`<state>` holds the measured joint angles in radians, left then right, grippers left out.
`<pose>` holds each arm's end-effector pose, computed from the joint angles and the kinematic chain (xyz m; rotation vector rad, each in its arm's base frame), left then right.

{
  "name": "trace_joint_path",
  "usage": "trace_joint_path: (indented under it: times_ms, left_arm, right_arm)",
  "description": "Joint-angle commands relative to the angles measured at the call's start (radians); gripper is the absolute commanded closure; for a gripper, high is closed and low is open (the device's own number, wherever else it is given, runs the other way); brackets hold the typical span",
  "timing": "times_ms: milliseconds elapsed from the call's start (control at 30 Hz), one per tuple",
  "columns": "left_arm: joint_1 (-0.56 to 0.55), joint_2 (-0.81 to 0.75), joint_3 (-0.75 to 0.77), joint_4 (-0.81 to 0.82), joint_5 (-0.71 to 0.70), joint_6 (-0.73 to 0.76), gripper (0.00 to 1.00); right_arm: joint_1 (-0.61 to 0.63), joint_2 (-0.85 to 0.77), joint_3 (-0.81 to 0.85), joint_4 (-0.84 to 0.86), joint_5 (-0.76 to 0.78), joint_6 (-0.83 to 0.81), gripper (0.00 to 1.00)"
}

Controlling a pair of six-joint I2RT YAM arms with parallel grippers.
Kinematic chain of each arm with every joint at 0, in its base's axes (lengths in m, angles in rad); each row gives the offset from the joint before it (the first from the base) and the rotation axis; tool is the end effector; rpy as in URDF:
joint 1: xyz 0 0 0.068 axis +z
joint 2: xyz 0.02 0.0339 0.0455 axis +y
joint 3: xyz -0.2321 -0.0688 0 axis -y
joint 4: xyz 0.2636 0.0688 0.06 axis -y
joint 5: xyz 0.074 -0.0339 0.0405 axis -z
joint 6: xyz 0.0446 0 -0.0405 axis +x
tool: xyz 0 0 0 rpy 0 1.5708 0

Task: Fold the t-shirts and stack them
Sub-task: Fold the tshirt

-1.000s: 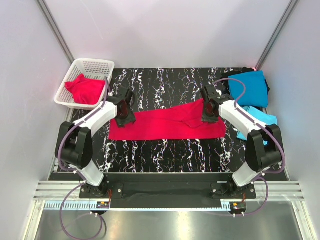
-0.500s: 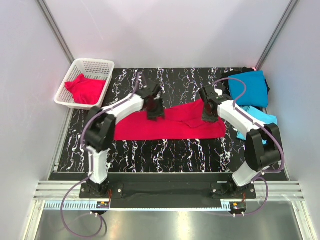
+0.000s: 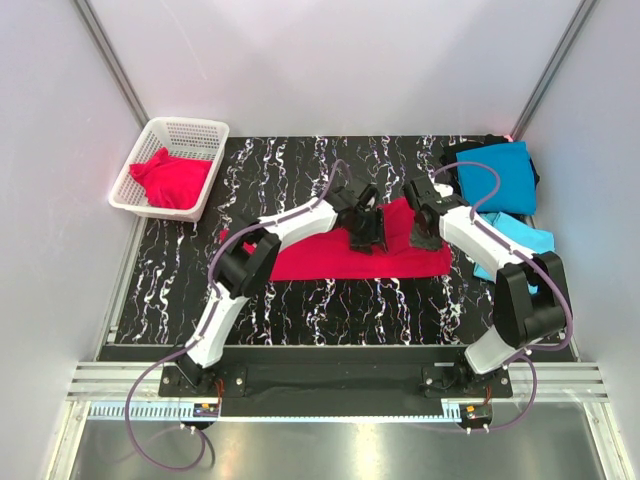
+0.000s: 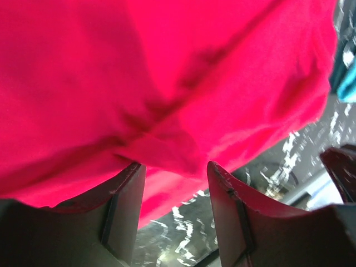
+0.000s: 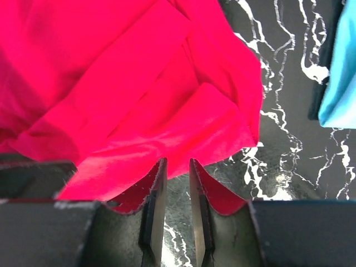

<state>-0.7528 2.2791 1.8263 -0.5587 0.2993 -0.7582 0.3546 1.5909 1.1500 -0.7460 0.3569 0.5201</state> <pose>0.3531 -0.3488 0.1296 0.1140 2.8091 -0.8613 0.3168 0.1007 0.1800 0.3103 2.6219 -0.2139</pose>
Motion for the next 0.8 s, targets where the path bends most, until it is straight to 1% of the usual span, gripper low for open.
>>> trace_joint_path:
  times_ms: [0,100,267,367,400,433,500,533,600,633,767]
  left_arm:
    - [-0.016,-0.033,-0.008,0.092,0.072,-0.058,0.47]
    - [-0.029,-0.067,-0.044,0.111,0.058,-0.076,0.47]
    - [-0.045,-0.090,-0.059,0.111,0.018,-0.087,0.47]
    - [-0.045,-0.076,-0.050,0.111,-0.002,-0.095,0.53]
    - [-0.045,-0.073,-0.044,0.111,-0.003,-0.099,0.55]
    - [-0.046,-0.066,-0.038,0.109,-0.012,-0.099,0.63]
    - [-0.046,-0.064,-0.024,0.108,-0.022,-0.102,0.71]
    - [-0.046,-0.066,-0.021,0.108,-0.031,-0.102,0.78]
    - [-0.046,-0.067,-0.006,0.106,-0.038,-0.101,0.83]
    - [-0.046,-0.066,0.005,0.105,-0.040,-0.101,0.87]
    - [-0.046,-0.075,0.016,0.100,-0.060,-0.099,0.93]
  right_arm:
    - [-0.020,-0.052,-0.010,0.007,0.051,0.014,0.71]
    - [-0.042,-0.048,-0.009,0.007,0.050,0.012,0.71]
    - [-0.054,-0.049,-0.012,0.007,0.045,0.011,0.71]
    - [-0.055,-0.063,-0.021,0.008,0.045,0.011,0.72]
    - [-0.057,-0.068,-0.024,0.007,0.047,0.011,0.72]
    - [-0.060,-0.069,-0.030,0.007,0.047,0.011,0.72]
    - [-0.060,-0.071,-0.036,0.008,0.048,0.008,0.72]
    - [-0.060,-0.068,-0.041,0.008,0.050,0.009,0.72]
    - [-0.060,-0.065,-0.049,0.010,0.047,0.009,0.72]
    - [-0.060,-0.062,-0.052,0.013,0.044,0.011,0.72]
    - [-0.060,-0.054,-0.061,0.019,0.040,0.014,0.73]
